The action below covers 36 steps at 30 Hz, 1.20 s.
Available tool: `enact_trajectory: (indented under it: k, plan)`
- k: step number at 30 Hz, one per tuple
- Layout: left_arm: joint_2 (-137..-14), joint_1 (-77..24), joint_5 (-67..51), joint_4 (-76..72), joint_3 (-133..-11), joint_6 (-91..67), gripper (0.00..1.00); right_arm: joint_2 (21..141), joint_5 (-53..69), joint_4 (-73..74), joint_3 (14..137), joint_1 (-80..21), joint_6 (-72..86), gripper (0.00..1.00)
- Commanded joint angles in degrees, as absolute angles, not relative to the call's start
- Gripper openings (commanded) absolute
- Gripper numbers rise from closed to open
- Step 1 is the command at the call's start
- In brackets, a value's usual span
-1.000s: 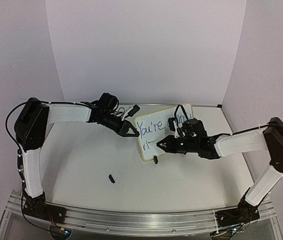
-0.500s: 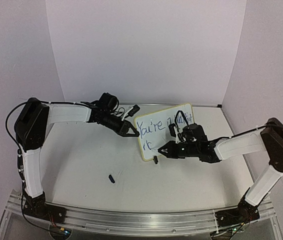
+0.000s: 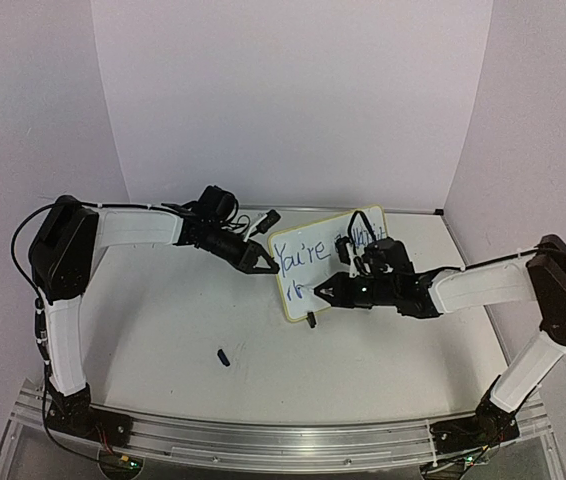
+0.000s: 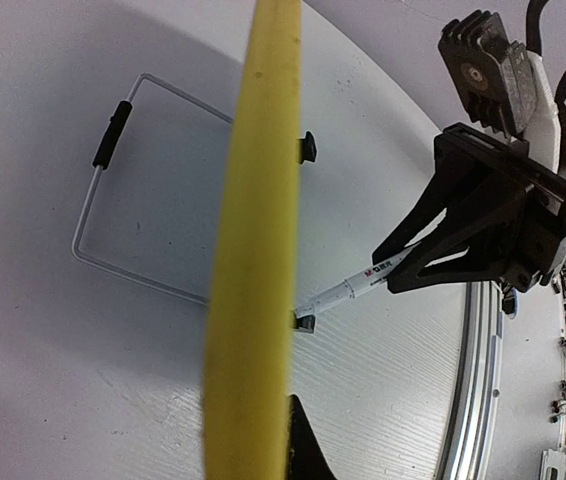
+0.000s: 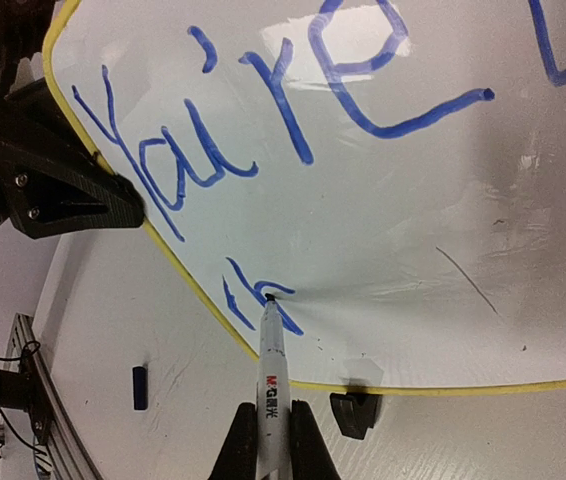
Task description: Write a sentence on the whiteboard
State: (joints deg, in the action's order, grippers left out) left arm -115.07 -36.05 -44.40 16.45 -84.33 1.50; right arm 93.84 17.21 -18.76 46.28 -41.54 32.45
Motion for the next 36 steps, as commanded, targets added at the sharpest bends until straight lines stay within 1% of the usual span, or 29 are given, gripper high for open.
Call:
enact_trajectory:
  k: [1, 7, 15, 27, 36]
  plan:
    - [-115.3, -38.4, -43.5, 21.5, -84.6, 3.3, 0.0, 91.8, 14.4, -19.8, 48.5, -41.3, 31.4, 0.0]
    - [-115.2, -38.5, -43.4, 21.5, -84.6, 3.3, 0.0, 90.7, 15.0, -19.8, 47.1, -41.4, 31.5, 0.0]
    - [-115.4, -38.5, -43.5, 21.5, -84.6, 3.3, 0.0, 86.4, 14.7, -20.0, 44.7, -41.3, 31.2, 0.0]
    - [-115.7, -38.6, -43.4, 21.5, -84.6, 3.3, 0.0, 92.3, 15.6, -19.7, 48.8, -41.2, 30.6, 0.0]
    - [-115.9, -38.6, -43.4, 21.5, -84.6, 3.3, 0.0, 92.5, 12.8, -18.9, 47.1, -41.1, 31.2, 0.0]
